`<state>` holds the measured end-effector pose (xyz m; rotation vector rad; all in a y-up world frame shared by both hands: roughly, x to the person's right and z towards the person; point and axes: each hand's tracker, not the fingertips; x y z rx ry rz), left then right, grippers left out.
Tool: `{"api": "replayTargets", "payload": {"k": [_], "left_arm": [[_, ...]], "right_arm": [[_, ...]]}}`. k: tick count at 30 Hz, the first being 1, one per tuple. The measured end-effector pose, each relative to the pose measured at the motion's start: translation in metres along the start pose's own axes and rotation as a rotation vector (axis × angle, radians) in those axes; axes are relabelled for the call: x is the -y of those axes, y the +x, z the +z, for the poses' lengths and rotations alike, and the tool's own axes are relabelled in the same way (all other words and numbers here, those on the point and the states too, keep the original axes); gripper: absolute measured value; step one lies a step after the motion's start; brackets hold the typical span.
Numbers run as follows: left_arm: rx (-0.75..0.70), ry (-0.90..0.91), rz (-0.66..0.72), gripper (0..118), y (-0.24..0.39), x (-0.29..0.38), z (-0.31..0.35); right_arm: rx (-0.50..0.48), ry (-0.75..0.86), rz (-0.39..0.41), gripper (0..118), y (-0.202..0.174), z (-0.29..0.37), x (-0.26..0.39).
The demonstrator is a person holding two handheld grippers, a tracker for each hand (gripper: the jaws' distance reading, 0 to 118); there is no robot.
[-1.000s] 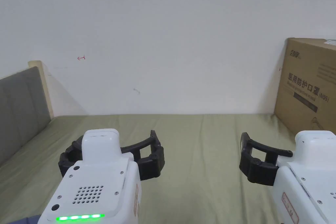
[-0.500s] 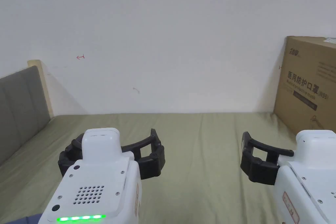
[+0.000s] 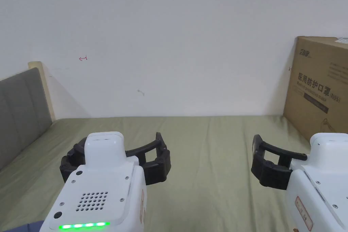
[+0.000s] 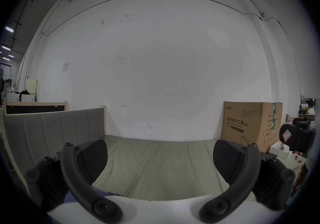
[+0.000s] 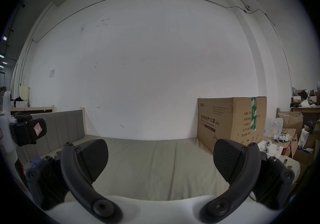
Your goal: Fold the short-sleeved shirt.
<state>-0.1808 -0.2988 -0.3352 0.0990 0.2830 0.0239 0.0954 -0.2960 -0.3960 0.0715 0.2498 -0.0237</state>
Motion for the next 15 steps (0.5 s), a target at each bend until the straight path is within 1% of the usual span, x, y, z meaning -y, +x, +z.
{"api": "replayTargets", "payload": {"k": [15], "left_arm": [[0.004,-0.005,-0.004,118,0.0043,-0.0016,0.0019]], "right_arm": [[0.002,0.004,-0.004,118,0.0000,0.0008,-0.0018]]}}
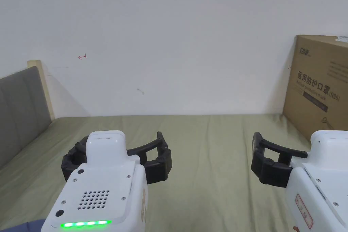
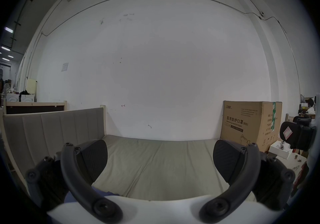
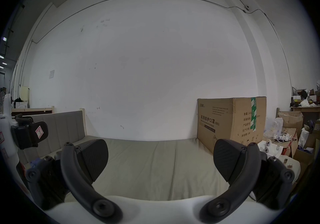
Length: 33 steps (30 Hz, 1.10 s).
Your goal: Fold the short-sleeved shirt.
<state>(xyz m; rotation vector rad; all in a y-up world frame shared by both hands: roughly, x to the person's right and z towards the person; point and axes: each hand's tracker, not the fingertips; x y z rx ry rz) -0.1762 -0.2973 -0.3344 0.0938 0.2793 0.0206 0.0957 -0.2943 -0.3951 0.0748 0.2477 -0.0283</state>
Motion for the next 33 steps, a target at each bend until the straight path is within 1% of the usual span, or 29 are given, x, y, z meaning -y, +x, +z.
{"api": "replayTargets", "payload": {"k": [14,33], "left_arm": [[0.003,-0.014,0.004,118,-0.0007,0.0026,-0.0036],[0.003,-0.011,0.001,118,-0.0010,0.0031,-0.0039]], "right_arm": [[0.011,0.003,0.008,118,0.0006,0.0002,0.0000],[-0.002,0.000,0.015,118,-0.0020,0.0015,0.0000]]}}
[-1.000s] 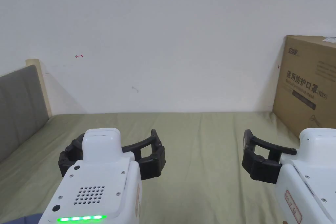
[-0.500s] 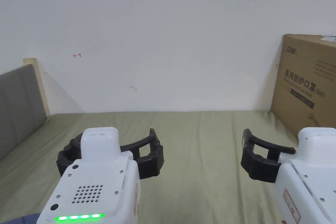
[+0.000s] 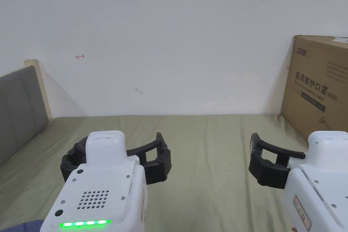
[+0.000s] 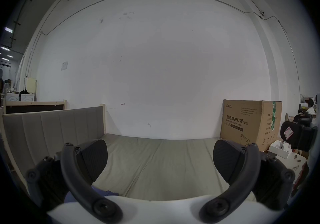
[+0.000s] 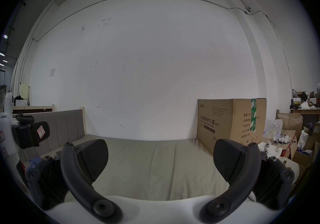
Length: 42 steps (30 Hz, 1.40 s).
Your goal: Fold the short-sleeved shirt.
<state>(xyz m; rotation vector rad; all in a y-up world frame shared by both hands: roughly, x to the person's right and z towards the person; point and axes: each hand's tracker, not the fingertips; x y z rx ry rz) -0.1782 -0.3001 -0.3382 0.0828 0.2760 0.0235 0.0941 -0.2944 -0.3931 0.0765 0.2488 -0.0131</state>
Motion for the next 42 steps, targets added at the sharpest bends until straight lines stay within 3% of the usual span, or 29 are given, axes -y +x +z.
{"api": "replayTargets", "payload": {"k": [42], "left_arm": [[-0.007,0.008,-0.011,118,0.0027,-0.0024,0.0021]], "right_arm": [[-0.019,0.010,-0.010,118,-0.0023,0.0000,0.0009]]}}
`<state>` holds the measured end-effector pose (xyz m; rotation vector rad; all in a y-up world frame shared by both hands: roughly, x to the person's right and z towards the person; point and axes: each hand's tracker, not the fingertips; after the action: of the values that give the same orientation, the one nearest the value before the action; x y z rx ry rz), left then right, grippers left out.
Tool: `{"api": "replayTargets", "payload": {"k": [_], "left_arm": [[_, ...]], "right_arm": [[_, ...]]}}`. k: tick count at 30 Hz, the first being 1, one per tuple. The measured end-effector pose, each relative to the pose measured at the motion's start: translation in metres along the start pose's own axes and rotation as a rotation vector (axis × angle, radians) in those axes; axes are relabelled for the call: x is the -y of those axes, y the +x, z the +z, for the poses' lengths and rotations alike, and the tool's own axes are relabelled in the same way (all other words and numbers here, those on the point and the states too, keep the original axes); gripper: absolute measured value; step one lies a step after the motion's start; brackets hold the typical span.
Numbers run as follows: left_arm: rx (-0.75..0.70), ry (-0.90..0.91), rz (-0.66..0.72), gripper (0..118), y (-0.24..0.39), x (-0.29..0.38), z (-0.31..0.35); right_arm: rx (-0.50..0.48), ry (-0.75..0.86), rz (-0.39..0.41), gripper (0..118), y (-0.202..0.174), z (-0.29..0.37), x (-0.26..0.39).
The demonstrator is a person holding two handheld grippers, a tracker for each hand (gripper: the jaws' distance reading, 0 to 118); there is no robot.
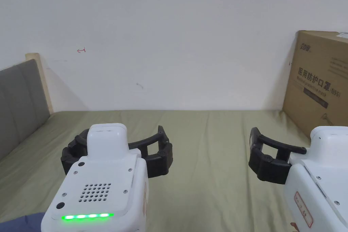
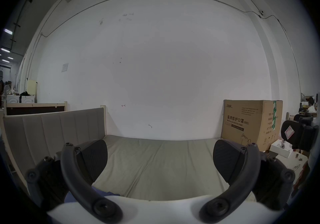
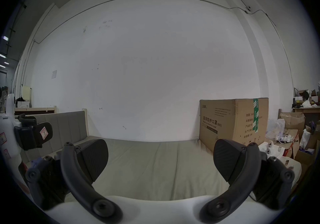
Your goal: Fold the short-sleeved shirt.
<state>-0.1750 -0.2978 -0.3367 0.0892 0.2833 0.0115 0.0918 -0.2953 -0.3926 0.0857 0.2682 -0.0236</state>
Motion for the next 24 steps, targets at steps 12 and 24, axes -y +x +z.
{"api": "replayTargets", "payload": {"k": [12,24], "left_arm": [[0.014,0.006,-0.002,118,-0.002,0.001,0.000],[0.003,-0.137,-0.067,10,-0.004,0.004,-0.011]], "right_arm": [[0.017,0.006,0.014,118,-0.002,0.002,0.004],[0.048,-0.044,0.052,0,0.001,-0.001,0.009]]}}
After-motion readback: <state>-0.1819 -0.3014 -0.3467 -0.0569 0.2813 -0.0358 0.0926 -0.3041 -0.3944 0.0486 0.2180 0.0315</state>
